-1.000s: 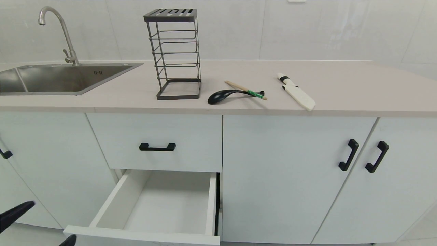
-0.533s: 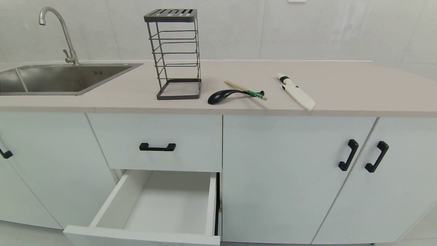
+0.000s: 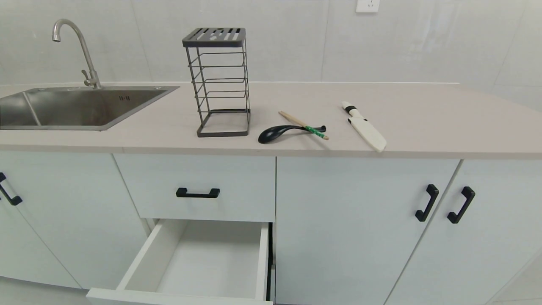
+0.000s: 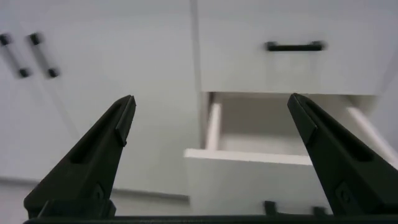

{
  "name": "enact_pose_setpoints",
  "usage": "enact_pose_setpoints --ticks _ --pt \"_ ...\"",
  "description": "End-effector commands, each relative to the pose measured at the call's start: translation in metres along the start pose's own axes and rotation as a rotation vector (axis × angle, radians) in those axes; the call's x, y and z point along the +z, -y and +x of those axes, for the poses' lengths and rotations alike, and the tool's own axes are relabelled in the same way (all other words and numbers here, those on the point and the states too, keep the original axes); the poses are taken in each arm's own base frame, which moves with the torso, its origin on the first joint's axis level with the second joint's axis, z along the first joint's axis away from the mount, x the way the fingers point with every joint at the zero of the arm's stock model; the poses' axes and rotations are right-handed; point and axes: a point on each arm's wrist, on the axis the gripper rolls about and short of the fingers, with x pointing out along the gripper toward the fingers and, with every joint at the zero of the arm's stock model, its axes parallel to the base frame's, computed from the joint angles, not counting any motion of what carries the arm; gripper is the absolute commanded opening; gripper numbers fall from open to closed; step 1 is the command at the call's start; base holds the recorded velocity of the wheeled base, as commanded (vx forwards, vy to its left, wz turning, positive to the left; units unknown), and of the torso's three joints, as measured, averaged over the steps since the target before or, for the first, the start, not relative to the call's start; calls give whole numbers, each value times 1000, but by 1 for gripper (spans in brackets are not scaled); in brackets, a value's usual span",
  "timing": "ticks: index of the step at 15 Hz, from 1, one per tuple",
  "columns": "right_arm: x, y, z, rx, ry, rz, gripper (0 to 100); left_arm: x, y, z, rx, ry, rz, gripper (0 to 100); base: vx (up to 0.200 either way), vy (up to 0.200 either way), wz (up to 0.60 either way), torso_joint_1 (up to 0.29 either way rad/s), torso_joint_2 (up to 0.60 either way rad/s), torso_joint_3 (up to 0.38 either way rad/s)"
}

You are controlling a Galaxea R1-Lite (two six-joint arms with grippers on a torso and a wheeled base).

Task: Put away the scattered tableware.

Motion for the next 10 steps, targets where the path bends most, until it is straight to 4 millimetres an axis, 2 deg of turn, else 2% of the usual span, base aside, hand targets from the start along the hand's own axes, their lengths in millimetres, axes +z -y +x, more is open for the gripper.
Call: enact_pose_setpoints --ticks 1,4,10 --pt "0 0 0 -1 -1 0 0 -3 1 0 -36 -35 -31 100 0 0 0 85 -452 -354" --pt "0 0 0 -1 -1 0 0 -3 1 0 -33 -38 -38 100 0 0 0 103 -456 -343" --pt "0 0 0 -1 -1 0 0 -3 1 0 -28 -38 -45 100 0 0 0 105 -348 -244"
